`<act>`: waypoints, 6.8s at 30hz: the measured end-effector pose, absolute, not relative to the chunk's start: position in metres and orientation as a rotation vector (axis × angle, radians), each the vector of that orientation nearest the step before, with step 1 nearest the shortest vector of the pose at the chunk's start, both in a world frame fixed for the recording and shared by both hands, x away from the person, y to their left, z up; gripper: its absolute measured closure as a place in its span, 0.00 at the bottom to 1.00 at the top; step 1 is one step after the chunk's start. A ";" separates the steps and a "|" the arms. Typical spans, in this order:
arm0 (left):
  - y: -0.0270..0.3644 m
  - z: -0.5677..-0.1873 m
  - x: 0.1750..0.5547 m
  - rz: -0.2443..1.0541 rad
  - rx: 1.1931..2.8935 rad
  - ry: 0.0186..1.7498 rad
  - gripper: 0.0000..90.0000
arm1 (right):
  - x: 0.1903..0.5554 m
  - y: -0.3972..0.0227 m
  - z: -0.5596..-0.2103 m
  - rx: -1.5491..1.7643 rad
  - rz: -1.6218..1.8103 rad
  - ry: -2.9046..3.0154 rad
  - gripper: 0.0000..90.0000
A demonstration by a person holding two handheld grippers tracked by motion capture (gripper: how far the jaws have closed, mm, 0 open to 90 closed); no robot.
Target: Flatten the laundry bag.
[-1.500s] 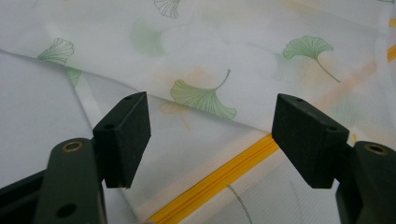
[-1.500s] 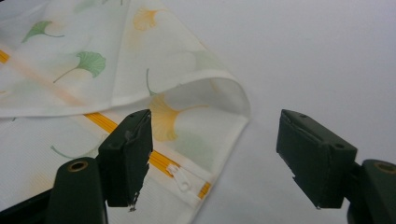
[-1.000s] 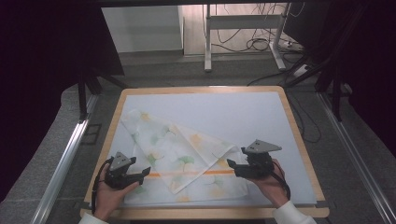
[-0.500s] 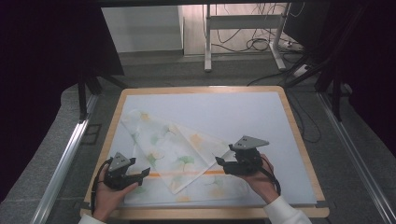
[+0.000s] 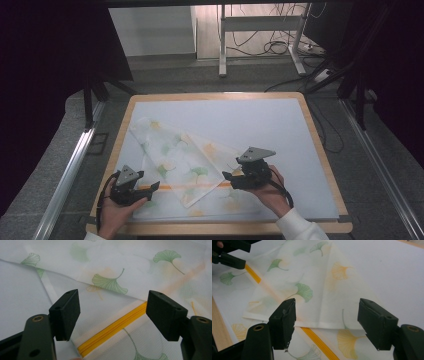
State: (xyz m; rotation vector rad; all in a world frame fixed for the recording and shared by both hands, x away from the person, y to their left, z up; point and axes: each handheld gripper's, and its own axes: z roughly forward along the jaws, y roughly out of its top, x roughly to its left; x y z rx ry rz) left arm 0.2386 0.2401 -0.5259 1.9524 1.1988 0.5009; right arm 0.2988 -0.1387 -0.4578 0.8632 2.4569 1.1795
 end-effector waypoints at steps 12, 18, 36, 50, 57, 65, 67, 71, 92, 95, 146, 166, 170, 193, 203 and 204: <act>0.241 -0.527 0.236 0.499 1.956 1.199 0.31 | 0.296 -0.102 -0.468 0.783 1.162 2.550 0.35; 0.242 -0.527 0.235 0.486 1.944 1.206 0.31 | 0.293 -0.089 -0.474 0.764 1.165 2.598 0.35; 0.243 -0.527 0.236 0.484 1.949 1.196 0.31 | 0.279 -0.047 -0.491 0.664 1.138 2.692 0.35; 0.244 -0.526 0.234 0.492 1.950 1.191 0.31 | 0.271 -0.022 -0.508 0.599 1.054 2.770 0.35; 0.243 -0.526 0.234 0.493 1.957 1.185 0.31 | 0.270 -0.009 -0.519 0.574 0.987 2.805 0.34; 0.245 -0.526 0.234 0.488 1.952 1.192 0.31 | 0.267 -0.004 -0.526 0.548 0.924 2.818 0.35; 0.245 -0.526 0.234 0.484 1.954 1.192 0.31 | 0.267 -0.004 -0.527 0.540 0.920 2.814 0.37; 0.245 -0.526 0.234 0.484 1.955 1.193 0.31 | 0.267 -0.003 -0.527 0.539 0.916 2.810 0.40; 0.246 -0.527 0.233 0.481 1.951 1.197 0.31 | 0.272 -0.009 -0.524 0.524 0.890 2.766 0.92; 0.246 -0.525 0.232 0.481 1.943 1.186 0.32 | 0.272 -0.011 -0.521 0.515 0.916 2.753 0.94; 0.246 -0.525 0.231 0.489 1.942 1.172 0.32 | 0.333 -0.109 -0.449 0.884 1.288 2.461 0.96; 0.246 -0.525 0.230 0.479 1.945 1.159 0.32 | 0.345 -0.136 -0.437 0.959 1.338 2.376 0.96; 0.246 -0.525 0.230 0.477 1.945 1.158 0.32 | 0.350 -0.144 -0.436 0.986 1.341 2.350 0.96; 0.244 -0.525 0.230 0.472 1.954 1.144 0.32 | 0.382 -0.168 -0.444 1.102 1.324 2.307 0.96; 0.243 -0.525 0.231 0.464 1.956 1.142 0.32 | 0.397 -0.178 -0.452 1.148 1.291 2.302 0.96; 0.242 -0.525 0.231 0.465 1.958 1.139 0.32 | 0.399 -0.179 -0.454 1.153 1.287 2.299 0.96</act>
